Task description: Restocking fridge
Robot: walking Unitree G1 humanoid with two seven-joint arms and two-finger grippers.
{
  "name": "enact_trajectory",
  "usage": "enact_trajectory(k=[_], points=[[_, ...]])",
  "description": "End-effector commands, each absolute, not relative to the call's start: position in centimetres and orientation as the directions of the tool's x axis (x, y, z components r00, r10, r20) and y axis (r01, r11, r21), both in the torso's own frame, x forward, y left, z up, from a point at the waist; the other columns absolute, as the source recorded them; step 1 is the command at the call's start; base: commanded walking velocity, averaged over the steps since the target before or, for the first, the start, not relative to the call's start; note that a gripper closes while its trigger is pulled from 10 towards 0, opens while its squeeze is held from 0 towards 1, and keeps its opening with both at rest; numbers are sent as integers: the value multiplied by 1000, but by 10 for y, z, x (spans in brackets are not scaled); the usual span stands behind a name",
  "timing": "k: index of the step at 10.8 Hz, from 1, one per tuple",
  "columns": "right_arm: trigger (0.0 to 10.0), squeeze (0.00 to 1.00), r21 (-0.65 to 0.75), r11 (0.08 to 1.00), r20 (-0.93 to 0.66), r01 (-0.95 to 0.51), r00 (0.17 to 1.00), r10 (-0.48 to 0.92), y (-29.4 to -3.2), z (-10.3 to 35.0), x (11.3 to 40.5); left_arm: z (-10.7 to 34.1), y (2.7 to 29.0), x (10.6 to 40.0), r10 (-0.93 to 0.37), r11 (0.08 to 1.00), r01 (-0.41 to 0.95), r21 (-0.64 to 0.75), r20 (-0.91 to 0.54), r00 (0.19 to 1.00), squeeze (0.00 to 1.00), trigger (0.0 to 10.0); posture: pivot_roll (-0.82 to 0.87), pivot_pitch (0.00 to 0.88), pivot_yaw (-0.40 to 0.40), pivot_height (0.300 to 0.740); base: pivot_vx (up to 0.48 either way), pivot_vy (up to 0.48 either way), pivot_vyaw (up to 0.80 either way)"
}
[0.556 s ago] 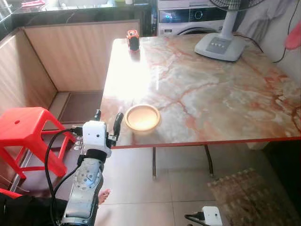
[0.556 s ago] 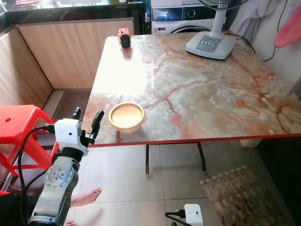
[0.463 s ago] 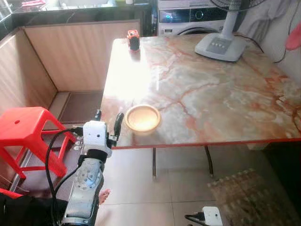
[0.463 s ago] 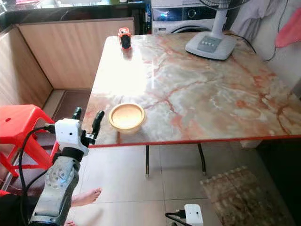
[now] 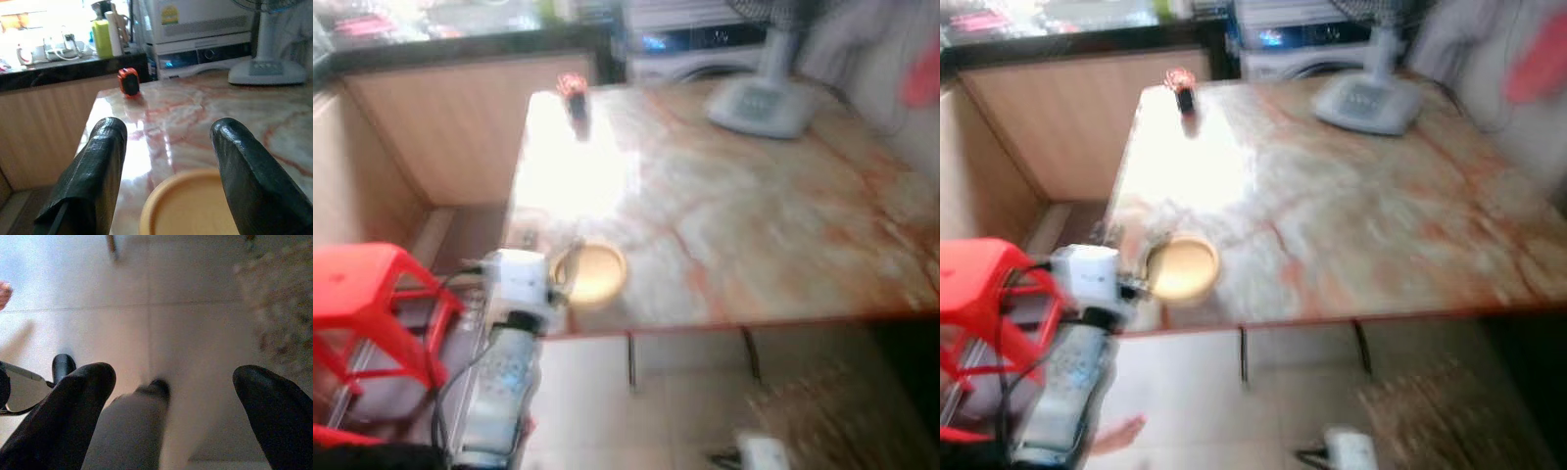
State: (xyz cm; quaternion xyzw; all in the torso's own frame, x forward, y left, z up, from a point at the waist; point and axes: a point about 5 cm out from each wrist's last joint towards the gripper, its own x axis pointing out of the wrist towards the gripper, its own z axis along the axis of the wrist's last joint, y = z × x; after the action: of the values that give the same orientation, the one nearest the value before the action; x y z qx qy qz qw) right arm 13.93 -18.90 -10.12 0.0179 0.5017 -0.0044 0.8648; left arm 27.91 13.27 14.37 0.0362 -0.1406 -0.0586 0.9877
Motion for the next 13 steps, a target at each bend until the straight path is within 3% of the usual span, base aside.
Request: enact_trajectory(k=[1, 2, 4, 7, 11, 12, 13], points=[[10000, 0, 60, 998, -852, 6, 521, 48, -175, -99, 149, 144, 143, 279, -109, 991, 84, 100, 272, 956, 0, 10000, 15, 56, 20, 740, 266, 0, 0], [10000, 0, 60, 998, -852, 4, 521, 49, -175, -99, 149, 146, 138, 277, -155, 984, 122, 131, 282, 947, 0, 10000, 17, 57, 21, 740, 0, 0, 0], [10000, 0, 58, 998, -852, 4, 521, 47, -175, -99, 149, 145, 137, 275, -124, 989, 97, 110, 274, 954, 0, 10000, 18, 60, 20, 740, 0, 0, 0], [10000, 0, 55, 998, -853, 1, 520, 47, -175, -99, 149, 146, 146, 272, -56, 989, 85, -117, 234, 971, 0, 10000, 20, 61, 22, 740, 0, 0, 0], [10000, 0, 51, 999, -853, 7, 520, 40, -176, -99, 149, 139, 176, 264, 71, 966, -29, -255, 158, 985, 0, 10000, 24, 55, 21, 740, 0, 0, 0], [10000, 0, 51, 999, -853, 4, 520, 41, -176, -99, 149, 135, 184, 264, 87, 954, -43, -296, 136, 987, 608, 10000, 24, 56, 21, 740, 0, 0, 0], [10000, 0, 50, 999, -853, -2, 520, 44, -176, -99, 149, 132, 193, 264, 89, 941, -47, -334, 110, 990, 1000, 10000, 28, 54, 21, 740, 0, 0, 0]])
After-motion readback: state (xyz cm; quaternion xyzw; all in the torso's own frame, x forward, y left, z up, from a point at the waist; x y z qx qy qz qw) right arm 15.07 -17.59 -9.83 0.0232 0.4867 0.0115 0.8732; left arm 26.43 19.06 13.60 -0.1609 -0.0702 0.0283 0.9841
